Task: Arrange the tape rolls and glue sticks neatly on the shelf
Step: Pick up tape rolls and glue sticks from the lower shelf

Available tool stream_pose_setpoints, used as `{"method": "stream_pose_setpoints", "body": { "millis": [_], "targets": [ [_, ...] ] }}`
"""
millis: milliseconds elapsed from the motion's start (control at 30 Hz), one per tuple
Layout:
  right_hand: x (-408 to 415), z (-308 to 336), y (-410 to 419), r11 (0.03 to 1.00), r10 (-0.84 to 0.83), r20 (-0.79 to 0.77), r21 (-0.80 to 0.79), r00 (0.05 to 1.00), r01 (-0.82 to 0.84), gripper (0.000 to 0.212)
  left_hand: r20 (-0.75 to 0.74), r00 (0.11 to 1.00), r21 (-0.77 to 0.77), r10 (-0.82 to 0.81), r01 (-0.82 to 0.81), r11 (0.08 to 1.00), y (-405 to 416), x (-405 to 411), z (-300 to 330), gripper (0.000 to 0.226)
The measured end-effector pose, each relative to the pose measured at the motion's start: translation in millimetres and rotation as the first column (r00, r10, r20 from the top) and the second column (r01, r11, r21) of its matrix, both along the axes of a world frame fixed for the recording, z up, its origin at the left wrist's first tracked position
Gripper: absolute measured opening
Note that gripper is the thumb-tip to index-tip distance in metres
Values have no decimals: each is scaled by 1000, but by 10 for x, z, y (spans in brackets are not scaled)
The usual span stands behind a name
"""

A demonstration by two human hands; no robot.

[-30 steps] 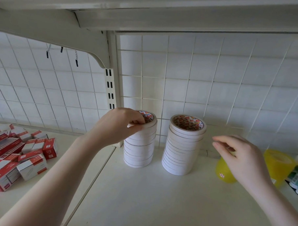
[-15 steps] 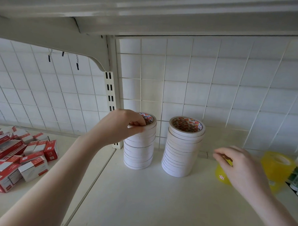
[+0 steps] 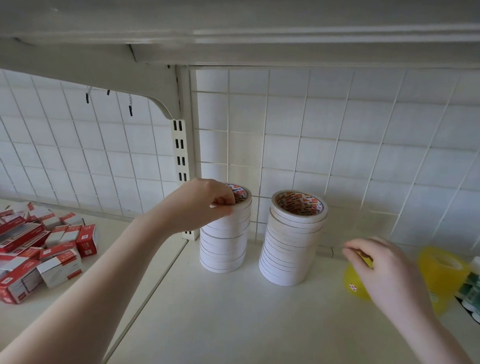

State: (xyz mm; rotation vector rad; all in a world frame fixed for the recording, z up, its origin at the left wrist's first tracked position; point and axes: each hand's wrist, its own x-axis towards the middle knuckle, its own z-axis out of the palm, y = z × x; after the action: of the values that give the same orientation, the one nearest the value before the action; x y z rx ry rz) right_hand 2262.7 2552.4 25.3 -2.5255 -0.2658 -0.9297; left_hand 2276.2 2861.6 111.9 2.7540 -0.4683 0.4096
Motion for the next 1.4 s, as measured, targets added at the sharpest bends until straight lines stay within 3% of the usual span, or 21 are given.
{"method": "stream_pose_setpoints", "body": {
  "millis": [133,367,533,700,933,1067,1400],
  "targets": [
    [-5,157,-46,1000,-1,44,-8,999,2,10,-50,997,103,63,-58,993,-80,10,29,7],
    [-146,301,-236,1000,1,1,2,1000,-1,2,-81,990,90,115,-108,990,-137,-57,97,12],
    [-388,223,-433,1000,-24,-10,1,1000,24,3,184,970,62,157,-170,983,-208,-382,-29,36],
    [-742,12,-618,986,-158,-12,-59,987,157,3,424,874,-68,239,-232,970,-417,-933,-379,31],
    [-1439,-299,-884,908,-404,51,-99,913,407,23,334,926,-135,173,-135,982,-938,-1352,-852,35],
    [-1889,-430,-1221,848,-521,48,-77,852,524,24,225,969,-196,100,-56,979,-1471,-1473,-973,38],
    [-2898,-593,-2885,706,-708,36,31,705,707,24,150,971,-250,-186,220,943,-3756,-1837,-1114,40]
  ]
}}
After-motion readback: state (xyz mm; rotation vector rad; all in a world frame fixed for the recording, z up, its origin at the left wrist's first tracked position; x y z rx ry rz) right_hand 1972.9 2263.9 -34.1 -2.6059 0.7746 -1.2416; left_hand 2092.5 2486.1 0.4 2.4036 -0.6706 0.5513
